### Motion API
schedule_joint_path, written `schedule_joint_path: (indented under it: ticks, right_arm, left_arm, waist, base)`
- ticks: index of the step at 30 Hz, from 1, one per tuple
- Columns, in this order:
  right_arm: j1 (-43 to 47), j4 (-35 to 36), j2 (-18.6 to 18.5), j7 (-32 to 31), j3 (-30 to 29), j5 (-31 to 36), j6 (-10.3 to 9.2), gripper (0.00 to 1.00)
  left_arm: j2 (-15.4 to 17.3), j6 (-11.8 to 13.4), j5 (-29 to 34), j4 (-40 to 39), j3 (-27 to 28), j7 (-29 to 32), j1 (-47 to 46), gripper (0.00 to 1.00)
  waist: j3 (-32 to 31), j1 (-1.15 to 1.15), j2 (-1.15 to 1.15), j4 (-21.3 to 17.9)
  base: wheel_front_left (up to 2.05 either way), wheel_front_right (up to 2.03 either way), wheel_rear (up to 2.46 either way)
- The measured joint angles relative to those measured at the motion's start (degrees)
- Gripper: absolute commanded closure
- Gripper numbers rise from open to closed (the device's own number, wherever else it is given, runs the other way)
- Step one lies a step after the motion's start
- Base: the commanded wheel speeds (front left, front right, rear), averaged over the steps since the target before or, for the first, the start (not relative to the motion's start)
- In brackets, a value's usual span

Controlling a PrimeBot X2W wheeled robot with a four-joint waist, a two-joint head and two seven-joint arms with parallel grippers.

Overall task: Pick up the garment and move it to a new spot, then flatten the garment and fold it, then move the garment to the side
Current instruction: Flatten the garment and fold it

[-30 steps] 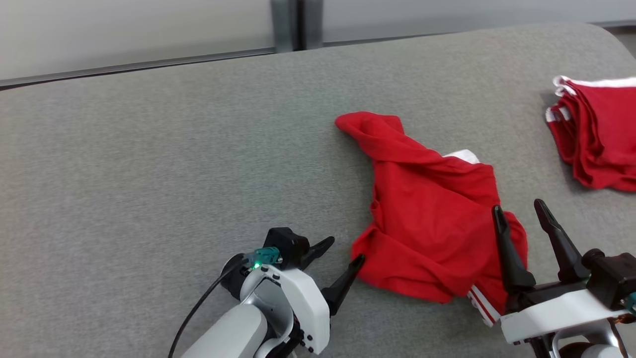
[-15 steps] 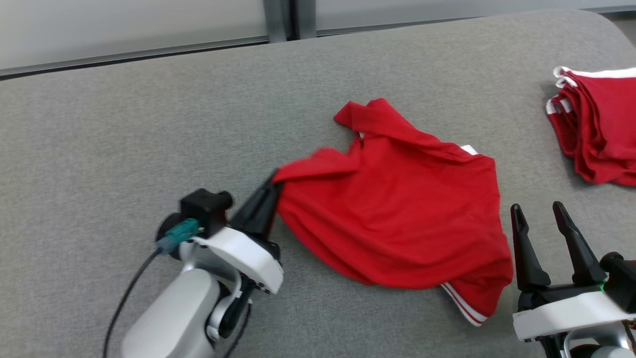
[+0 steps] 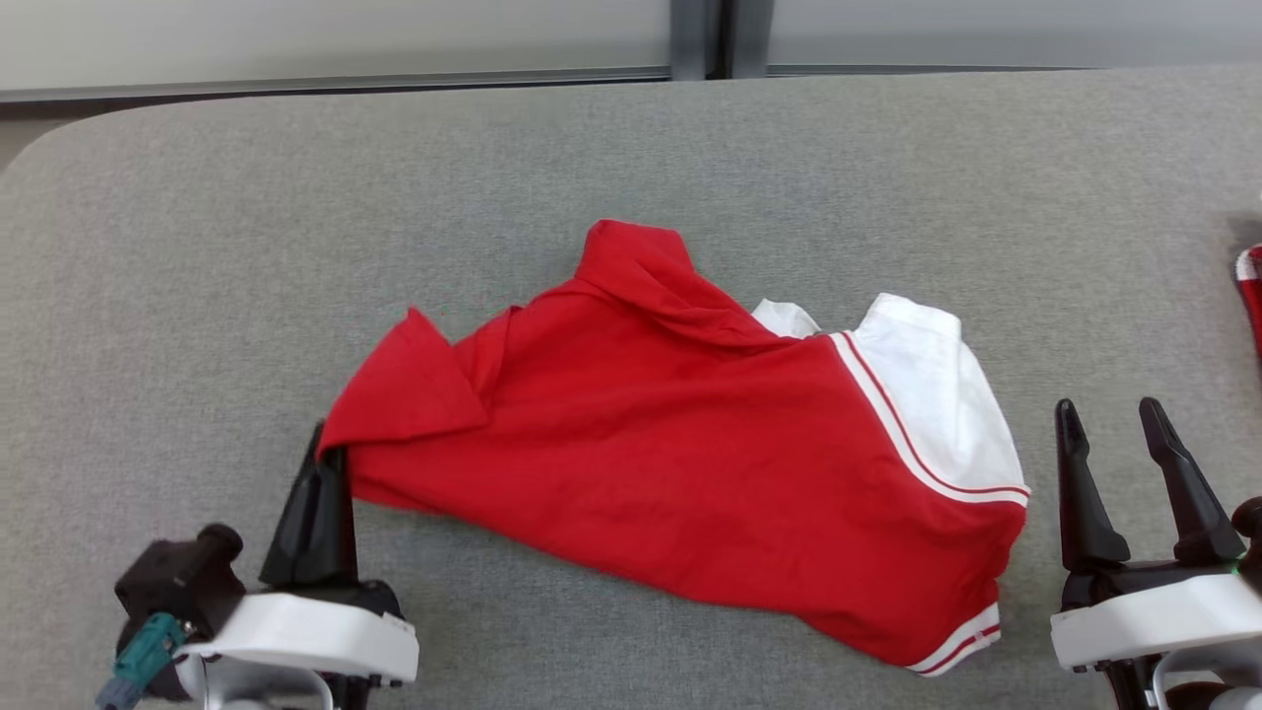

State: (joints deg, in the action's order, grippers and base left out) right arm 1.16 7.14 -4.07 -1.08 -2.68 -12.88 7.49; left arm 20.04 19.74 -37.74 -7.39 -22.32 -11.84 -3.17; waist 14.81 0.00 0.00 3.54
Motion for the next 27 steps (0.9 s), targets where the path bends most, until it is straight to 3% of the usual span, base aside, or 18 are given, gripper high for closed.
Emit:
schedule_joint_path:
  ticks: [3,4,5,6,13,19,27]
  right_arm:
    - [-0.32,0.35,-0.01,-0.21,0.12,0.34,0.00,0.00]
    - [-0.41,0.43,-0.01,-0.27,0.22,0.37,0.00,0.00]
    - [-0.55,0.43,-0.02,-0.30,0.46,0.42,0.00,0.00]
    - [-0.63,0.47,-0.02,-0.45,0.74,0.42,0.00,0.00]
    - [-0.50,1.78,-0.51,-0.10,1.77,1.12,0.00,0.00]
    - [0.51,2.83,-1.43,-0.21,2.57,2.67,0.00,0.00]
    - [3.89,3.34,-2.53,-2.35,5.53,2.96,0.00,0.00]
  left_arm:
    - [-1.66,-1.21,-2.64,3.72,0.58,-0.54,1.10,1.00]
    - [-2.43,-1.92,-3.54,5.36,0.75,-0.73,1.03,0.82]
    - [-2.98,-2.71,-4.27,7.36,0.88,-0.91,1.00,0.11]
    - [-3.36,-3.36,-4.67,9.01,1.05,-1.31,0.95,0.00]
    - [-4.98,-7.21,-2.52,12.06,6.11,-3.05,-1.96,0.00]
    - [-4.97,-8.95,6.67,8.04,11.13,-3.15,-3.11,0.00]
    - [-3.08,-9.84,13.82,8.72,8.36,-3.15,-0.65,0.00]
  waist:
    - [0.54,0.00,0.00,0.58]
    - [0.65,0.00,0.00,0.66]
    - [0.66,0.00,0.00,0.63]
    - [0.63,0.00,0.00,0.49]
    - [-0.70,0.00,0.00,-0.32]
    - [-2.85,0.00,0.00,-0.40]
    - [-6.68,0.00,0.00,-0.59]
  base:
    - [0.00,0.00,0.00]
    - [0.00,0.00,0.00]
    - [0.00,0.00,0.00]
    - [0.00,0.00,0.00]
    - [0.00,0.00,0.00]
    - [0.00,0.00,0.00]
    - [0.00,0.00,0.00]
